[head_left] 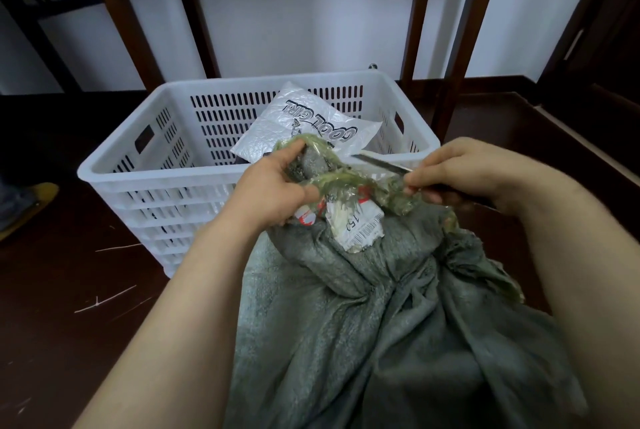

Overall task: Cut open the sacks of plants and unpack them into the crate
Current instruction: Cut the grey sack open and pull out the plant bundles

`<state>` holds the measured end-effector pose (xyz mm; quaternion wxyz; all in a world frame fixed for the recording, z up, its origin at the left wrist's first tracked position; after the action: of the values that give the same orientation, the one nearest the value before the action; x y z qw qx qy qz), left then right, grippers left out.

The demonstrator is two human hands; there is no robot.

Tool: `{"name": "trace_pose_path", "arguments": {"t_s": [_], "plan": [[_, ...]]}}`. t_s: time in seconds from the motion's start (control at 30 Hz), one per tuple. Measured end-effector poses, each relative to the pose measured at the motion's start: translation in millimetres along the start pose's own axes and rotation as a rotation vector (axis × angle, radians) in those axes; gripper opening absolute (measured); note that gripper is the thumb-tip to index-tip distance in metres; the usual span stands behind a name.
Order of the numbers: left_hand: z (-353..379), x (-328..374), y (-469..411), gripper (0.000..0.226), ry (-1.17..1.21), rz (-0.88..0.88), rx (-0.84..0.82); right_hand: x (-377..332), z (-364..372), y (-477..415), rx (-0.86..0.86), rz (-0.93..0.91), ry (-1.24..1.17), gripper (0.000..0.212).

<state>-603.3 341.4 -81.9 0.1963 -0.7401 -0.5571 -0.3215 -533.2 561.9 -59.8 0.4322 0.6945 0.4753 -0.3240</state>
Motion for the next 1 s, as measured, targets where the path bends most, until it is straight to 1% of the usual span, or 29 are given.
{"name": "trace_pose_path", "arguments": {"t_s": [0.07, 0.1, 0.17, 0.23, 0.27, 0.37, 0.43, 0.47, 0.53, 0.57, 0.63, 0.67, 0.7, 0.73, 0.77, 0.8, 0.83, 0.87, 0.9, 0.93, 0.97, 1.0], "plan": [[0, -2, 1, 0.084, -0.037, 0.034, 0.007, 7, -2, 1, -0.002, 0.036, -0.213, 0.024], [1, -1, 2, 0.082, -0.046, 0.057, 0.001, 10, -1, -2, 0.042, 0.024, -0.289, 0.025], [5, 3, 3, 0.081, -0.024, 0.097, -0.041, 10, 7, -9, 0.16, -0.055, -0.389, 0.024], [10, 9, 5, 0.085, 0.028, 0.134, -0.109, 3, 21, -12, 0.204, -0.126, -0.436, 0.012], [12, 13, 6, 0.088, 0.045, 0.16, -0.137, -1, 29, -12, 0.182, -0.135, -0.456, 0.013], [13, 16, 6, 0.09, 0.055, 0.219, -0.15, -4, 47, -13, 0.082, -0.092, -0.483, 0.019], [11, 12, 9, 0.084, 0.024, 0.206, -0.155, -4, 49, -15, 0.085, -0.075, -0.432, 0.029], [9, 9, 9, 0.079, -0.028, 0.192, -0.153, -3, 48, -16, 0.103, -0.077, -0.411, 0.031], [4, 12, 10, 0.062, -0.225, 0.2, -0.097, -3, 45, -17, 0.157, -0.075, -0.439, 0.022], [4, 18, 10, 0.052, -0.294, 0.242, -0.048, -3, 44, -17, 0.177, -0.073, -0.484, 0.018], [7, 33, 13, 0.039, -0.331, 0.366, 0.049, -2, 42, -16, 0.216, -0.073, -0.564, 0.019], [10, 39, 16, 0.035, -0.322, 0.4, 0.096, -1, 40, -18, 0.237, -0.078, -0.583, 0.02], [11, 42, 19, 0.032, -0.274, 0.408, 0.179, 1, 38, -20, 0.256, -0.083, -0.587, 0.019], [10, 41, 21, 0.026, -0.175, 0.392, 0.316, 2, 35, -21, 0.268, -0.084, -0.582, 0.018], [6, 38, 26, 0.022, -0.072, 0.367, 0.495, 2, 34, -21, 0.268, -0.082, -0.58, 0.018], [1, 36, 31, 0.023, -0.011, 0.342, 0.652, 2, 33, -21, 0.256, -0.088, -0.591, 0.018], [-1, 36, 31, 0.031, -0.012, 0.293, 0.739, 2, 32, -22, 0.233, -0.104, -0.609, 0.018], [-1, 34, 28, 0.047, -0.06, 0.202, 0.745, 1, 33, -22, 0.206, -0.12, -0.616, 0.019], [0, 30, 22, 0.067, -0.136, 0.073, 0.685, -1, 34, -21, 0.181, -0.128, -0.606, 0.019], [2, 23, 16, 0.08, -0.156, -0.068, 0.592, -2, 36, -20, 0.159, -0.13, -0.595, 0.019], [3, 15, 10, 0.084, -0.089, -0.185, 0.494, -2, 36, -20, 0.139, -0.124, -0.594, 0.021], [5, 9, 5, 0.079, 0.049, -0.248, 0.413, -2, 36, -20, 0.135, -0.105, -0.585, 0.024]]}}
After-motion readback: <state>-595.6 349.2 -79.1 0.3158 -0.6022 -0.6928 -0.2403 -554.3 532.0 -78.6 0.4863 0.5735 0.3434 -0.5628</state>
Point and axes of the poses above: each hand's wrist, its own y-axis away from the middle knuckle, its own z-axis out of the palm, x = y × z, the point moved 4 cm from there along -y, towards the middle knuckle, and after that the axes turned 11 degrees about -y, right-handed, at the moved point
